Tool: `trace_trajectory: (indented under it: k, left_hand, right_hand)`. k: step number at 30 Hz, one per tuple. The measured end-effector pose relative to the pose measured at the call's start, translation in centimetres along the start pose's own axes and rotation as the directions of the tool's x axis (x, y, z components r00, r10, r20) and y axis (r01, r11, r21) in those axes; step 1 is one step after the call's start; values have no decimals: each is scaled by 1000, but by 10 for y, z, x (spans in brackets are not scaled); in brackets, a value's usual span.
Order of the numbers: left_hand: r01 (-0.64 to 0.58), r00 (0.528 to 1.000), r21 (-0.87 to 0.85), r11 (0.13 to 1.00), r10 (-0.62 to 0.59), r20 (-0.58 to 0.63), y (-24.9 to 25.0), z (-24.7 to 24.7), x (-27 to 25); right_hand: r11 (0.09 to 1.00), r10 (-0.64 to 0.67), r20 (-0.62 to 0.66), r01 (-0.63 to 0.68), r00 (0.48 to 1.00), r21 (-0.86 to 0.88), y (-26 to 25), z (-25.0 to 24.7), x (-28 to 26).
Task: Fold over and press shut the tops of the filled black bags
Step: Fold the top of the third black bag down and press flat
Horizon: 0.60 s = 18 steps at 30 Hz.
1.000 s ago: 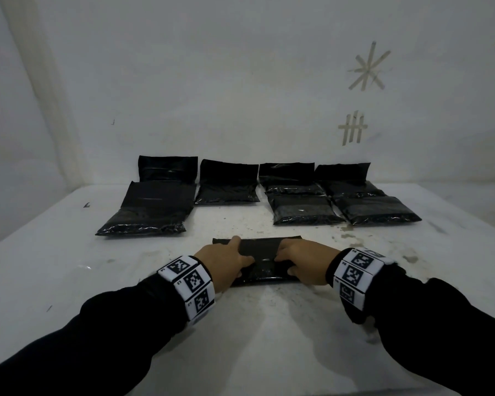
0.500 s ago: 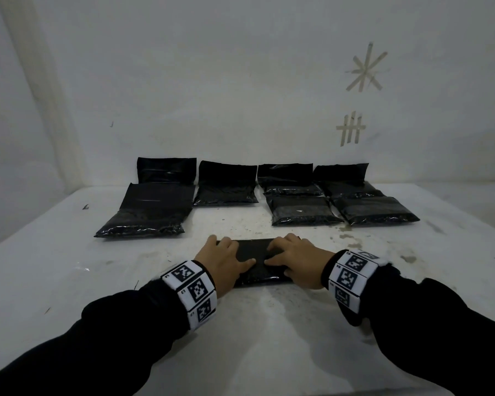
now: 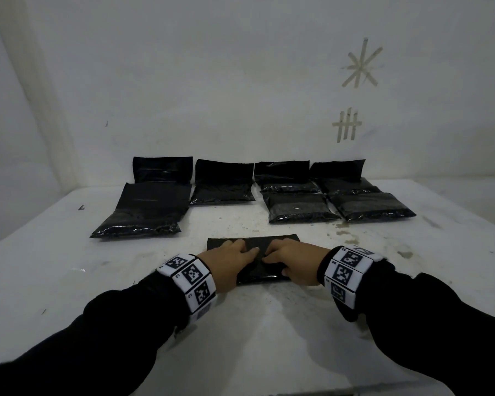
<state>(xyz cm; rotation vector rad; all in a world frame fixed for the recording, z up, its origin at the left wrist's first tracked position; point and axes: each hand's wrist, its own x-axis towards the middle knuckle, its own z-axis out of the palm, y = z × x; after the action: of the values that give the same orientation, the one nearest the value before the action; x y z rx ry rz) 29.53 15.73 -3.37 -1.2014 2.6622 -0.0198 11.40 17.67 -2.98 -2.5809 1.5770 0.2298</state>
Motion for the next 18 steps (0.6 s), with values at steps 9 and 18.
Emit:
trace_trajectory:
  k: [9,18]
  left_hand:
    - [76,996,37,996,-77,36,14,-7,11]
    - [78,995,62,995,-82,57,17,-9,14]
  right_hand:
    - [996,24,50,-28,998,88,3,-8,0]
    - [884,225,-60,-178,972,432,18,-15,-16]
